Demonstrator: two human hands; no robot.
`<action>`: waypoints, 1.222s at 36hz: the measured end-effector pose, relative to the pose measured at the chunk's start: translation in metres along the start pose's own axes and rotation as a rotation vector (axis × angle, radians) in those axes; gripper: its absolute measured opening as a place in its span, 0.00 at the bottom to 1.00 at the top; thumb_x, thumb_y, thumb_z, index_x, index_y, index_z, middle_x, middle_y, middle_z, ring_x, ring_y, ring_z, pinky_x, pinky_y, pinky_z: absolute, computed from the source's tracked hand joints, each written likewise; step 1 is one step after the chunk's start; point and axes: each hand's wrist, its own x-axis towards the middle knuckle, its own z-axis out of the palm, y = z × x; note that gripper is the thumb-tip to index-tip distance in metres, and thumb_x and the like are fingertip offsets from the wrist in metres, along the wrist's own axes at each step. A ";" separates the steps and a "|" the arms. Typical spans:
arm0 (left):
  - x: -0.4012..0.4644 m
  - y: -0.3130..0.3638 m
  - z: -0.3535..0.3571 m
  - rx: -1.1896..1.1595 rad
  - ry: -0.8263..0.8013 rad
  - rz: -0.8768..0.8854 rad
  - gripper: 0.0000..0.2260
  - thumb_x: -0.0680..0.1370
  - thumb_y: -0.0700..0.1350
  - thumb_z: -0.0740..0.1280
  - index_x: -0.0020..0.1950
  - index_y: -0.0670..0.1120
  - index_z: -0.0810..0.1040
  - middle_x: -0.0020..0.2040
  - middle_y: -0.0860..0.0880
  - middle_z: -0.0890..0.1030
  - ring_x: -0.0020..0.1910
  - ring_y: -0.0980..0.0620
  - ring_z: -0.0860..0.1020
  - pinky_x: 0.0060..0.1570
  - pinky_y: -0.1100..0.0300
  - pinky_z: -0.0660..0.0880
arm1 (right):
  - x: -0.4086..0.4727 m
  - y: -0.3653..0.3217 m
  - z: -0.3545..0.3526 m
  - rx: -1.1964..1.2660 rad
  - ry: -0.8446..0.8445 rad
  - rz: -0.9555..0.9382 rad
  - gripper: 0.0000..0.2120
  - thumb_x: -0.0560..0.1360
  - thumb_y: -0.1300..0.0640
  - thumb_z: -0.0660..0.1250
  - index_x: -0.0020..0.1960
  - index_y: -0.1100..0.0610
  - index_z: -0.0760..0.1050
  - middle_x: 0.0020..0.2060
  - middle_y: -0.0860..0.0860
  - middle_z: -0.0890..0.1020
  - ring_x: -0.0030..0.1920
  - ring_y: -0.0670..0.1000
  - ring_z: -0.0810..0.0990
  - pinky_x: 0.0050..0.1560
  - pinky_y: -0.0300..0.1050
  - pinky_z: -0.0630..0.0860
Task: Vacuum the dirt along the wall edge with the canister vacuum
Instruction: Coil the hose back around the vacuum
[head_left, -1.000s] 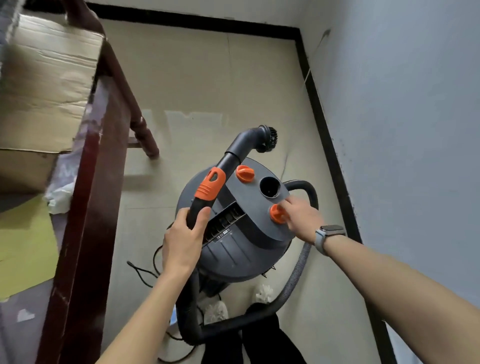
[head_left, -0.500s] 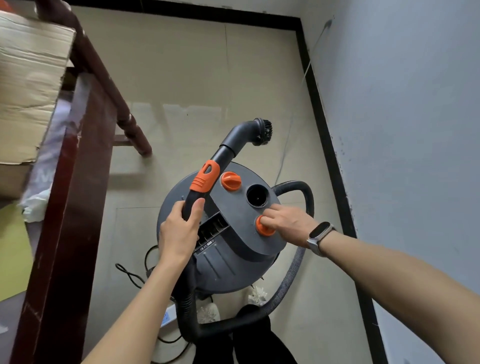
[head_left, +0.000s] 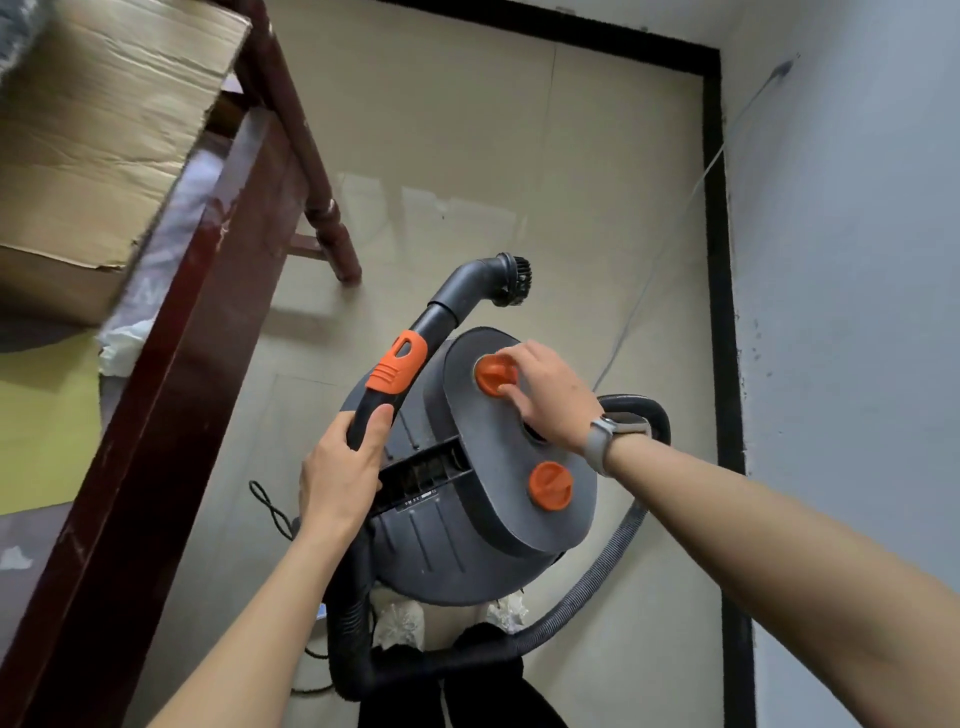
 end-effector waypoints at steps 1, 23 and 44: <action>-0.002 0.000 0.000 0.003 0.005 -0.001 0.19 0.78 0.65 0.59 0.36 0.52 0.70 0.25 0.51 0.75 0.22 0.55 0.75 0.29 0.59 0.70 | 0.005 0.000 0.003 -0.005 -0.007 0.013 0.15 0.79 0.57 0.63 0.65 0.59 0.71 0.61 0.56 0.74 0.63 0.56 0.70 0.62 0.54 0.69; -0.011 -0.008 0.002 -0.135 0.030 -0.088 0.15 0.79 0.60 0.62 0.39 0.52 0.73 0.27 0.51 0.75 0.21 0.54 0.74 0.27 0.56 0.74 | 0.030 0.012 -0.013 -0.355 -0.087 -0.529 0.12 0.64 0.77 0.65 0.45 0.67 0.76 0.43 0.61 0.79 0.45 0.61 0.79 0.32 0.52 0.77; -0.017 0.013 -0.042 -0.686 -0.328 -0.287 0.15 0.80 0.55 0.64 0.44 0.43 0.74 0.33 0.46 0.78 0.28 0.49 0.77 0.32 0.57 0.77 | -0.148 -0.124 0.105 0.545 -0.491 0.174 0.34 0.75 0.46 0.69 0.74 0.53 0.58 0.64 0.52 0.77 0.64 0.52 0.75 0.63 0.47 0.71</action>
